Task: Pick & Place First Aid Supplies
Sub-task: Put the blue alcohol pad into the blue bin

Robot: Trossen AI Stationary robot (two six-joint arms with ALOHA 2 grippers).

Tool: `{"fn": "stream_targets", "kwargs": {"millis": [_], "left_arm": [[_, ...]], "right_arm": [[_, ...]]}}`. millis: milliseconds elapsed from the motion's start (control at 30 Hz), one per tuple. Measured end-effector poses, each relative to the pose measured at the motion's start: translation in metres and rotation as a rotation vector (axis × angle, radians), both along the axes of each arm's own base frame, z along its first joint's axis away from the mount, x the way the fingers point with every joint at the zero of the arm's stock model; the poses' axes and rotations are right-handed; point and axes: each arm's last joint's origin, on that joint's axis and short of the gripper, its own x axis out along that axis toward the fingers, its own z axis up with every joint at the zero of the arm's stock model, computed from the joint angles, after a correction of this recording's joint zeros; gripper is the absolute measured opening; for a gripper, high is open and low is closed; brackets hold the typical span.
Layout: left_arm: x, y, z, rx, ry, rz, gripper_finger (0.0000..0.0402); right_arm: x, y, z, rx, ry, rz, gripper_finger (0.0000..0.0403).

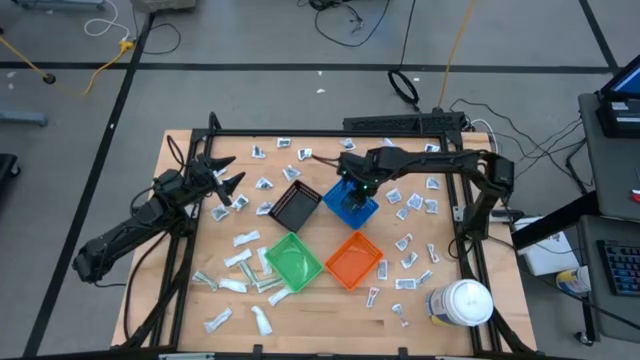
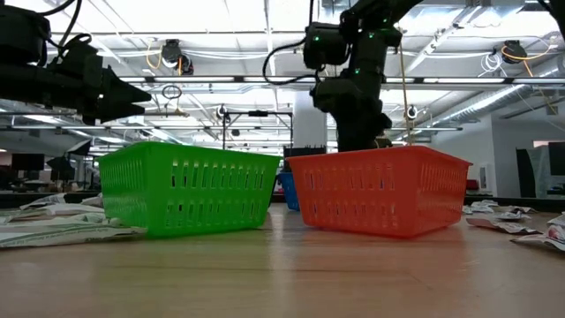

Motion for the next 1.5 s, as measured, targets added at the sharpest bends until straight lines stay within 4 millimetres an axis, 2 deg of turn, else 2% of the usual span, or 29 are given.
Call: {"fn": "stream_targets", "kwargs": {"millis": [167, 367, 500, 833, 1100, 1267, 1500], "left_arm": [[0.0, 0.0, 0.0, 0.0, 0.0, 0.0, 0.0324], [0.0, 0.0, 0.0, 0.0, 0.0, 0.0, 0.0324], [0.0, 0.0, 0.0, 0.0, 0.0, 0.0, 0.0324], [0.0, 0.0, 0.0, 0.0, 0.0, 0.0, 0.0324], [0.0, 0.0, 0.0, 0.0, 0.0, 0.0, 0.0324], [0.0, 0.0, 0.0, 0.0, 0.0, 0.0, 0.0324], [0.0, 0.0, 0.0, 0.0, 0.0, 0.0, 0.0324]], "right_arm": [[-0.013, -0.01, 0.015, -0.013, -0.017, -0.016, 0.0156], [-0.025, -0.021, 0.015, 0.0, 0.052, -0.013, 0.0155], [-0.034, -0.041, 0.015, 0.006, 0.072, -0.078, 0.0152], [-0.075, -0.098, 0.019, 0.042, 0.098, -0.375, 0.015], [-0.111, -0.136, 0.018, 0.057, 0.126, -0.618, 0.015], [-0.132, -0.149, 0.018, 0.067, 0.186, -0.756, 0.015], [-0.151, -0.154, 0.018, 0.01, 0.31, -0.878, 0.015]]}}
